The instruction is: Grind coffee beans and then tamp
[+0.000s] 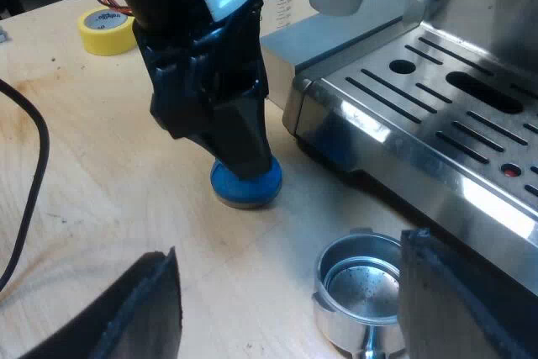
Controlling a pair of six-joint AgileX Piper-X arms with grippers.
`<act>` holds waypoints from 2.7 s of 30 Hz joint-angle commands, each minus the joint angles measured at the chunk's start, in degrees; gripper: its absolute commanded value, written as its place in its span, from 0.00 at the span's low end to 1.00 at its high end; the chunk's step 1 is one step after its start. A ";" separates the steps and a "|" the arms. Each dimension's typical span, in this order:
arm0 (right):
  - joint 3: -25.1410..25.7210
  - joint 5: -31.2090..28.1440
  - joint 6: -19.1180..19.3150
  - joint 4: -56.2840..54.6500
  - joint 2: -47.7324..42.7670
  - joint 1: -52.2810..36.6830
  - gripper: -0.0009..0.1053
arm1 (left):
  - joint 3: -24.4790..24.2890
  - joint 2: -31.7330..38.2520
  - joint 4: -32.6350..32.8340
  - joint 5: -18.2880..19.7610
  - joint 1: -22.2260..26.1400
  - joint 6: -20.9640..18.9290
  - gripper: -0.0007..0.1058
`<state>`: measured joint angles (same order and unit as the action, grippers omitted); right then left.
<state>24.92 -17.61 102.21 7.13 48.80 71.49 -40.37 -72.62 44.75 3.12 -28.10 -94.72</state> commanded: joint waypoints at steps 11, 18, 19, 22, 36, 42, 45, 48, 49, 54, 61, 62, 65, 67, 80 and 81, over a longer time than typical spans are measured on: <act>0.06 -0.19 0.48 0.78 -0.23 0.01 0.55 | -0.17 -4.41 0.04 -0.82 0.00 -0.13 0.59; 0.06 -0.19 0.48 0.78 -0.23 0.01 0.55 | -0.17 -4.41 0.46 -0.82 0.00 0.27 0.48; 0.06 -0.19 0.48 0.78 -0.23 0.01 0.55 | -0.17 -4.41 0.59 -0.82 0.00 0.27 0.44; 0.06 -0.19 -0.32 0.78 -0.23 0.01 0.55 | -0.17 -4.41 1.04 -0.82 0.00 0.27 0.29; 0.06 -0.19 -4.58 0.78 -0.23 0.01 0.55 | -3.77 -2.41 9.56 -1.67 0.00 0.82 0.01; 0.06 -0.19 -4.58 0.78 -0.23 0.01 0.55 | -4.30 6.31 12.36 -0.68 0.00 0.82 0.01; 0.06 -0.19 -4.58 0.78 -0.23 0.01 0.55 | -4.30 11.95 13.92 -0.69 0.00 0.82 0.01; 0.06 -0.19 -4.58 0.78 -0.23 0.01 0.55 | -4.30 17.96 16.08 -0.69 0.00 0.82 0.01; 0.06 -0.19 -4.58 0.78 -0.23 0.01 0.55 | -4.30 18.97 16.46 -0.69 0.00 0.82 0.01; 0.06 -0.19 -4.47 -1.59 -0.23 0.01 0.55 | -4.30 25.02 21.40 2.20 0.00 0.82 0.01; 0.06 -3.23 -4.72 -11.39 -0.23 0.01 0.55 | -4.30 27.11 21.67 5.29 0.00 0.70 0.01; -0.06 -3.23 -4.72 -11.80 -0.23 0.01 0.55 | -4.30 27.11 21.66 5.39 0.00 0.70 0.01; -1.67 -3.23 -4.72 -11.74 -0.23 0.01 0.55 | -4.30 27.11 20.95 6.78 -0.11 0.23 0.01; -3.39 -3.23 -4.72 -10.54 -0.23 0.01 0.55 | -4.30 27.11 20.57 7.37 -0.11 -0.11 0.01; -13.75 -8.75 -4.22 3.31 -0.23 -0.15 0.55 | -4.30 27.11 20.57 9.56 -0.11 -0.16 0.01; -13.94 -9.00 -4.22 3.86 -0.23 -0.15 0.55 | -4.30 27.11 20.57 9.56 -0.21 -0.16 0.01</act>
<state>11.28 -24.99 97.74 9.17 48.69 71.49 -44.29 -45.75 65.76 12.37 -28.10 -94.30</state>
